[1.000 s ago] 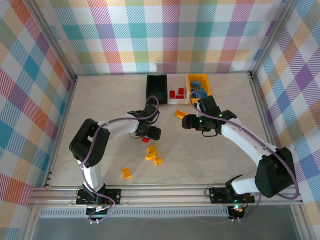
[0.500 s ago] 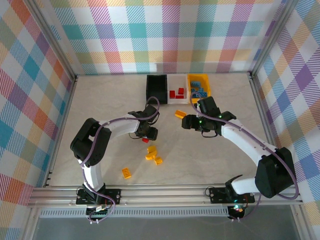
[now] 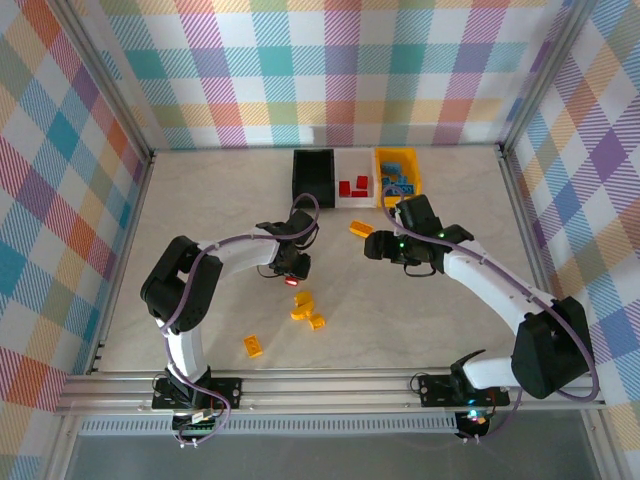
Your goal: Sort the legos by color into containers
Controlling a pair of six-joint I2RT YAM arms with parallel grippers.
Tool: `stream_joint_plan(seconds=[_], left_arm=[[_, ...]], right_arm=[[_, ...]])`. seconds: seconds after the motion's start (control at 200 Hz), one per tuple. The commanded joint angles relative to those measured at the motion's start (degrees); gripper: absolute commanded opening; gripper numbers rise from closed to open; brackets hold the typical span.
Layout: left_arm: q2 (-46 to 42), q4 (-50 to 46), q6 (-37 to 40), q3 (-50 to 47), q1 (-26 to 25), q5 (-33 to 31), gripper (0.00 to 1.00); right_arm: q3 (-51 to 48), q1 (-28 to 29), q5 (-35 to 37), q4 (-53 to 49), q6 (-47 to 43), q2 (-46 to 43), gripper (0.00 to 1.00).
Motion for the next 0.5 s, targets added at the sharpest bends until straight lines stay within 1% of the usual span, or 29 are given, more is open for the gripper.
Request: stream_joint_plan(seconds=[0.0, 0.145, 0.265, 0.405, 0.495], left_arm=[[-0.89, -5.21, -0.24, 0.56, -0.51, 2.86, 0.33], [-3.83, -7.09, -1.06, 2.60, -0.51, 4.56, 0.34], [-5.49, -8.19, -1.48, 7.13, -0.51, 6.68, 0.35], [-2.59, -9.91, -0.49, 17.43, -0.44, 8.12, 0.35], [1.71, -10.79, 0.25, 25.46, -0.51, 7.85, 0.35]], right_arm=[[-0.33, 0.02, 0.37, 1.71, 0.25, -1.01, 0.70], [-0.33, -0.17, 1.02, 1.66, -0.60, -1.01, 0.70], [-0.33, -1.32, 1.73, 0.88, -1.33, -0.76, 0.71], [-0.39, -2.67, 1.60, -0.16, -1.60, -0.74, 0.71], [-0.76, -3.01, 1.73, -0.67, -1.95, -1.25, 0.71]])
